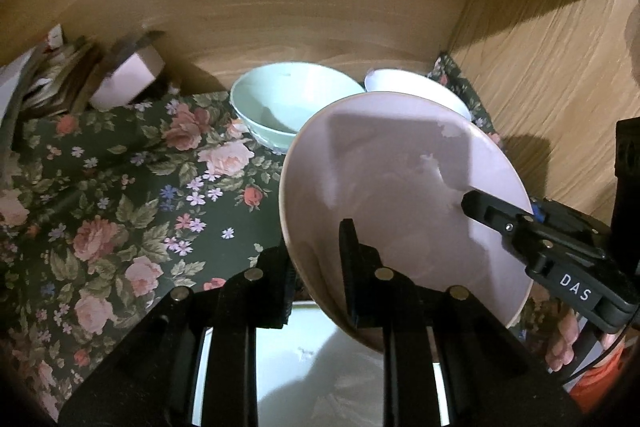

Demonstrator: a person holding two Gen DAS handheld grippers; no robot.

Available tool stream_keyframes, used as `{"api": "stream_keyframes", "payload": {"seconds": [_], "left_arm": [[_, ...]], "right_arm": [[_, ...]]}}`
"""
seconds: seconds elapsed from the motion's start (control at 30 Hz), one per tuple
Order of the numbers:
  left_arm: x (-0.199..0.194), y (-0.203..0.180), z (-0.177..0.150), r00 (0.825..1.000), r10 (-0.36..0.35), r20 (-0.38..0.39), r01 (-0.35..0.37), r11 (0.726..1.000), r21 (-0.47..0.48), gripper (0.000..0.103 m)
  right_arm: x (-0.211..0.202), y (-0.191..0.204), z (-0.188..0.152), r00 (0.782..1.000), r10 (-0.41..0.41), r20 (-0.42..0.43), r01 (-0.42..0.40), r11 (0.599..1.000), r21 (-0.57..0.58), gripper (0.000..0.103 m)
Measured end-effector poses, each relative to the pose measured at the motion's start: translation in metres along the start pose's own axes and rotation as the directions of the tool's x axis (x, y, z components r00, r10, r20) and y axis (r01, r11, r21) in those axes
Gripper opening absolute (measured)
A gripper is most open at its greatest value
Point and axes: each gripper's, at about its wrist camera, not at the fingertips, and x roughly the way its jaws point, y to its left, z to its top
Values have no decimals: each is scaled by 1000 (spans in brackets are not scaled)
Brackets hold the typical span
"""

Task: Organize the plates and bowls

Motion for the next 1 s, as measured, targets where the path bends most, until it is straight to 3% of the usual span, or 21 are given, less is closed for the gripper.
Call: {"api": "stream_keyframes", "payload": {"seconds": [0.6, 1.0], "left_arm": [[-77, 35, -31, 993, 56, 107, -51, 997, -49, 20], [-120, 79, -70, 983, 134, 128, -119, 986, -120, 20]], "right_arm": [[-25, 70, -9, 996, 73, 55, -68, 995, -76, 22], [-18, 126, -24, 987, 159, 28, -154, 979, -131, 22]]}}
